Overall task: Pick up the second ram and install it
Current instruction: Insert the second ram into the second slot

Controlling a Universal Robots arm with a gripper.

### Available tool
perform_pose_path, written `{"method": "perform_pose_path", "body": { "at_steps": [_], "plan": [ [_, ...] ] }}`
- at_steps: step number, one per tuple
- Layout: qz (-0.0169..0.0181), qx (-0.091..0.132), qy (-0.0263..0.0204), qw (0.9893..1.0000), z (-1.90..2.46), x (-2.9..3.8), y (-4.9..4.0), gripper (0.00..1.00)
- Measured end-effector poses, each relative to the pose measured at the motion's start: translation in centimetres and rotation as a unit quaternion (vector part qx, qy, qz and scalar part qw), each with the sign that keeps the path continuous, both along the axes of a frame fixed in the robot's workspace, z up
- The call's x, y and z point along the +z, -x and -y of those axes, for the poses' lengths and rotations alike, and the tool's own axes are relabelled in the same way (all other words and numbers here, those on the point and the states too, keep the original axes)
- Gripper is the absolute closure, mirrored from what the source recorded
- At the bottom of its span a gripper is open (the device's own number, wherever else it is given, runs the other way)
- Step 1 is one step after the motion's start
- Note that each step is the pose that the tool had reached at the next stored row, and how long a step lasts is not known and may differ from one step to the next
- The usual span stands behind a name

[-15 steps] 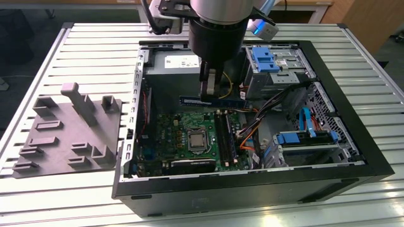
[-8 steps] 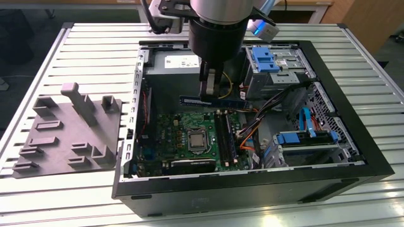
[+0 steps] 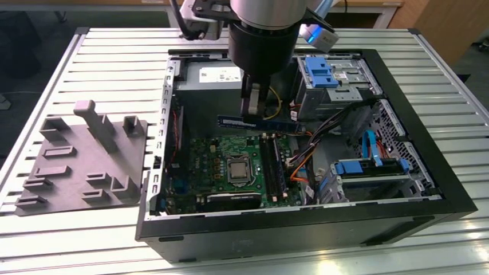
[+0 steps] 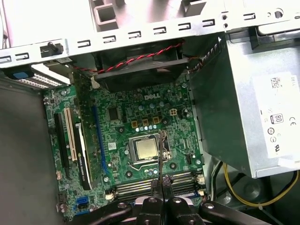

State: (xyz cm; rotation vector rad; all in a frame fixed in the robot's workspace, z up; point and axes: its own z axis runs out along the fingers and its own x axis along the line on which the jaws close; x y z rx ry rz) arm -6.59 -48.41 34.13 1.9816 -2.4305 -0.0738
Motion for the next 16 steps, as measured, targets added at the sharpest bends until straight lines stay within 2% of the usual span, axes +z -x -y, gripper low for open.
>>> {"method": "perform_pose_path", "body": {
  "at_steps": [16],
  "plan": [
    [0.0000, -0.036, 0.0000, 0.9993, 0.00, 0.00, 0.00, 0.88]
  ]
}}
